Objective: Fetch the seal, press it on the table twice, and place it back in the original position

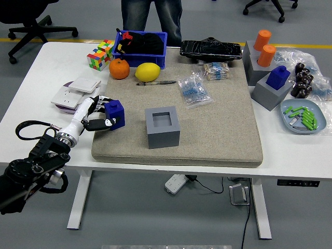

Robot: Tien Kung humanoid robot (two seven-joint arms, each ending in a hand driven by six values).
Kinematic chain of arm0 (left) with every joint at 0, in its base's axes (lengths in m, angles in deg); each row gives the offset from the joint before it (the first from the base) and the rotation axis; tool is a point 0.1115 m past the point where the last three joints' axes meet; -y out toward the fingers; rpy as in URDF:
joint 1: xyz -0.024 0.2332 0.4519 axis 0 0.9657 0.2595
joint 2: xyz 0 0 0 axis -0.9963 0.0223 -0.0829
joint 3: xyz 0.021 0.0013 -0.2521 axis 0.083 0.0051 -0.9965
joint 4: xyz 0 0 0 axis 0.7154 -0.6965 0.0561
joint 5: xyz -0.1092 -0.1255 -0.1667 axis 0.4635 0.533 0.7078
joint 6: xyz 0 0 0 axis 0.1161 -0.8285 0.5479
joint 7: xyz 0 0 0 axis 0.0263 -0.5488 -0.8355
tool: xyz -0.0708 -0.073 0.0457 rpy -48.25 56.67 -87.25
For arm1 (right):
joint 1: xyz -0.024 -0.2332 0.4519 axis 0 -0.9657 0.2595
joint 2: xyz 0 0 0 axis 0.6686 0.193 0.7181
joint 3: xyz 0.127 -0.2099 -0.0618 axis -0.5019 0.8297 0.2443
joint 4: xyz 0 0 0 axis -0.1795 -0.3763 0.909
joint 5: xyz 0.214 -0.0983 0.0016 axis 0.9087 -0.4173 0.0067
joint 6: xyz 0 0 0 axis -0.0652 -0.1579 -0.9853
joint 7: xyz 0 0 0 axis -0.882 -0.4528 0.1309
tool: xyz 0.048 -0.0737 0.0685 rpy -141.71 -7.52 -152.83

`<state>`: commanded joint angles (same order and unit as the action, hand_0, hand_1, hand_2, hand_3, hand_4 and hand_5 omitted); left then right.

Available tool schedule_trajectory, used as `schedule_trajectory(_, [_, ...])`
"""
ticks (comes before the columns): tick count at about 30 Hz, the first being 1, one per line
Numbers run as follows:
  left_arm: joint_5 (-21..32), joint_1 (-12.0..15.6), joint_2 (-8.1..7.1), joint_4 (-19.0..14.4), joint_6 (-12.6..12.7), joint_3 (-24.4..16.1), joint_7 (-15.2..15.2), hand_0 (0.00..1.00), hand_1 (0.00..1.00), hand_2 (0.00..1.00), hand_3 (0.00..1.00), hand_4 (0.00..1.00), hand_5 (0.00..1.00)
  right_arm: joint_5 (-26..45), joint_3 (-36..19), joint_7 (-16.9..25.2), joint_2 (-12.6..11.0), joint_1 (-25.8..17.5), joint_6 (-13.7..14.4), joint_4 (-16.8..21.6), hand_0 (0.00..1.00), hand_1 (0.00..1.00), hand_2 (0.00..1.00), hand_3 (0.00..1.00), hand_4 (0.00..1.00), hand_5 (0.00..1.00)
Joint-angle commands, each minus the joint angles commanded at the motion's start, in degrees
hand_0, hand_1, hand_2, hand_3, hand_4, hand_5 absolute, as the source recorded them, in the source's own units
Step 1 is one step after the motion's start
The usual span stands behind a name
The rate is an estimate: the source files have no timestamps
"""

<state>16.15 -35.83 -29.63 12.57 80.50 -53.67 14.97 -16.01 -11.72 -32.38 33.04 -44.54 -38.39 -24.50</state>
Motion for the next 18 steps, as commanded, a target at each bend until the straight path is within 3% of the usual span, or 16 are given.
schedule_trajectory(18, [0.8,-0.2,-0.33,0.8,-0.4,2.1,0.2,0.625,0.460,0.462,0.578,0.668,0.002,0.2,0.2,0.0,-0.1,0.0,0.0,0.0,0.708,0.622,0.622,0.597,0.698,0.486])
